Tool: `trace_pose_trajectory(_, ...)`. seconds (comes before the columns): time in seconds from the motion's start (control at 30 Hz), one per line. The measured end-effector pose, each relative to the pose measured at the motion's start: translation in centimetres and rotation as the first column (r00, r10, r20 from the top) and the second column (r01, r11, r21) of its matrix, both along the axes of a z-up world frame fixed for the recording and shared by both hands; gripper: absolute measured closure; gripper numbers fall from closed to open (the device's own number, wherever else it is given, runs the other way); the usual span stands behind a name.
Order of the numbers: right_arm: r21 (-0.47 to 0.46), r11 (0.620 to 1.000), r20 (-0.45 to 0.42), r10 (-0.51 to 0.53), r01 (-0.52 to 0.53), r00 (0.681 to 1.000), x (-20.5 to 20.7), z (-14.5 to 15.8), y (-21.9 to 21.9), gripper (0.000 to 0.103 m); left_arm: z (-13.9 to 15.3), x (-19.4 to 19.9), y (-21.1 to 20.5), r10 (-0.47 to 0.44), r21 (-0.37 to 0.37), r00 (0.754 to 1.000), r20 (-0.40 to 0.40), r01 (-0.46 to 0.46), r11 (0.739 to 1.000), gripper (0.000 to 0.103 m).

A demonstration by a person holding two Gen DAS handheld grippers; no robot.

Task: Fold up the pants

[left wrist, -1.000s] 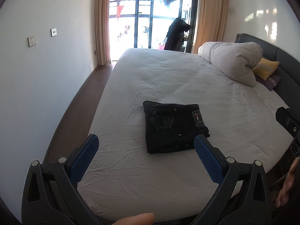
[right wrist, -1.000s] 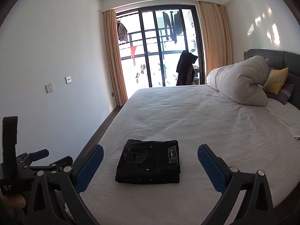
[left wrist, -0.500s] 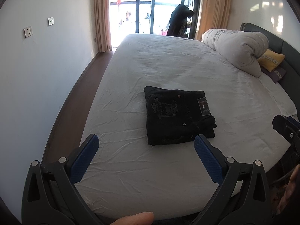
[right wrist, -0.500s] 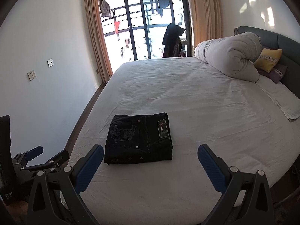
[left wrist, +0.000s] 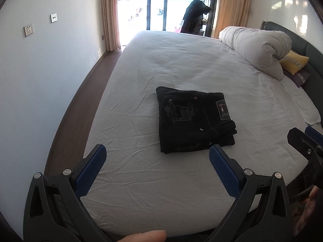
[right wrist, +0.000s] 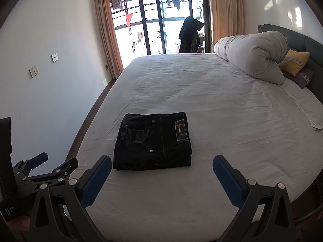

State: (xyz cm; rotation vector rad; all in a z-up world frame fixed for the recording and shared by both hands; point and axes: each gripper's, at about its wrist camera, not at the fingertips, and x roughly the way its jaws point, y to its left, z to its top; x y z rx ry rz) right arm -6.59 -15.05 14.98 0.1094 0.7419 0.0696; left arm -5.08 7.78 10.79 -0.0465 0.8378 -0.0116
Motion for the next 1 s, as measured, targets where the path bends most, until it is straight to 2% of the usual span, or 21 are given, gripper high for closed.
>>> trace_pose_trajectory(1.0,-0.003,1.000,-0.036,0.001,-0.001,0.999,0.26,-0.90,0.02,0.000,-0.38,0.16,0.09,-0.002,0.002,1.000,-0.007,0.002,1.000,0.000)
